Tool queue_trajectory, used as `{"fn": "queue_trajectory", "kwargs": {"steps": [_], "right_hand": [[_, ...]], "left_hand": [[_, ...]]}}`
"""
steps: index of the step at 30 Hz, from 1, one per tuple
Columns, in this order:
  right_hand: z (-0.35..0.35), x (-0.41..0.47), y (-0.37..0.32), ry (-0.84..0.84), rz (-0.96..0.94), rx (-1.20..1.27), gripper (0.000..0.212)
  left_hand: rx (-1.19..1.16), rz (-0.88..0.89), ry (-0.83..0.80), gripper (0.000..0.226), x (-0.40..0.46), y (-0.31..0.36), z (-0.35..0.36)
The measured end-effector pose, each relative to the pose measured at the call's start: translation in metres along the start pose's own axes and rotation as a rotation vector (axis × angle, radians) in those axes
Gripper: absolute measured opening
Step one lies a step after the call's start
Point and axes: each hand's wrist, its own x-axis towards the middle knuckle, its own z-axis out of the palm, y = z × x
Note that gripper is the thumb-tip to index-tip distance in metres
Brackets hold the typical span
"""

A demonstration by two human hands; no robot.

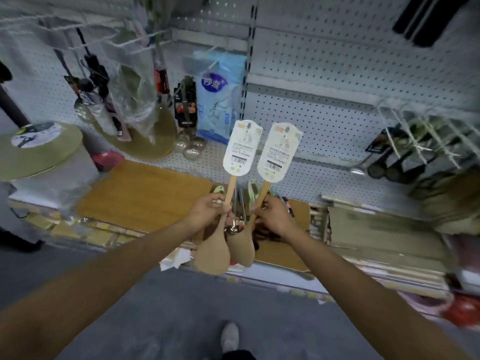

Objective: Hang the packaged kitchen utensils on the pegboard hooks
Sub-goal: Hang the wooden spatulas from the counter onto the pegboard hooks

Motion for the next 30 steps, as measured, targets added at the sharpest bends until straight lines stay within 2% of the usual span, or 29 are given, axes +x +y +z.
{"fn": "queue_trajectory", "kwargs": {"steps": [4, 7, 14, 19, 22, 30], "right_hand": [[-0.034, -0.033, 0.006, 0.122, 0.024, 0.056, 0.011], [-0.057, -0.059, 0.011, 0.214, 0.031, 0.069, 0.021], [-0.118, -0.116, 0.041, 0.463, 0.032, 0.059, 0.01], [-0.161, -0.151, 0.072, 0.535, 0.008, 0.102, 0.008], [-0.189, -0.17, 0.093, 0.57, -0.008, 0.149, 0.017], [-0.296, -0.217, 0.155, 0.665, -0.008, 0.034, 0.025]], "left_hand": [[0.075, 0.077, -0.142, 0.005, 0.003, 0.014, 0.031], [0.116, 0.113, -0.199, 0.006, 0.002, 0.023, 0.058], [0.226, 0.169, -0.286, 0.01, -0.002, 0.033, 0.127], [0.298, 0.223, -0.333, 0.016, -0.002, 0.026, 0.184], [0.344, 0.259, -0.347, 0.012, 0.0, 0.015, 0.224], [0.435, 0.304, -0.4, 0.012, 0.006, 0.006, 0.365]]}}
